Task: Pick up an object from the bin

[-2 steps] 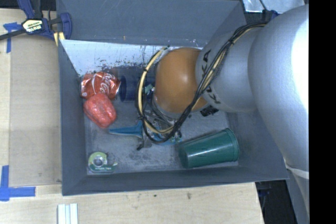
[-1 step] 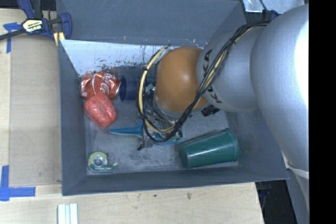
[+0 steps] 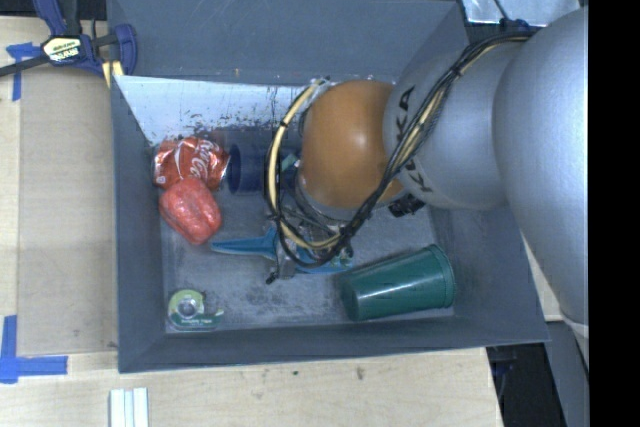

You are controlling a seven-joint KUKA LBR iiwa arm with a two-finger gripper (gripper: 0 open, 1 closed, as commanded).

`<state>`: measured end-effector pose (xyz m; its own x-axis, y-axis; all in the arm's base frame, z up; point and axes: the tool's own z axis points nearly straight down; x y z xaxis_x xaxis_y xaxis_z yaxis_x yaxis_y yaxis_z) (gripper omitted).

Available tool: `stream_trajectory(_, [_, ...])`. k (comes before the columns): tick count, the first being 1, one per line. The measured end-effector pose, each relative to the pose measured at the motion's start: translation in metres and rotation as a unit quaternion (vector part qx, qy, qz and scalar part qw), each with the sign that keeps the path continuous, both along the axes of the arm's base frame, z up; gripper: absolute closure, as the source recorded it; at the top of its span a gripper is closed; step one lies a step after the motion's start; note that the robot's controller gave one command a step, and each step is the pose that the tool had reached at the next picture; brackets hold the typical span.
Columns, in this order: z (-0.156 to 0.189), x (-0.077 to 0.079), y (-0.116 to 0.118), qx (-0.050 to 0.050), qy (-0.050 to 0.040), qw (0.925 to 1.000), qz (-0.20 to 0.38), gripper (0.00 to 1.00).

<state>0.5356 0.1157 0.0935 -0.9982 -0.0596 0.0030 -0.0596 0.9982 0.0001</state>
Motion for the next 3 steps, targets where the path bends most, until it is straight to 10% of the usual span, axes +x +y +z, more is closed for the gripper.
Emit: stream_trajectory(3, [0.046,0.004,0.001,0.001,-0.0072,1.0,0.0,1.0])
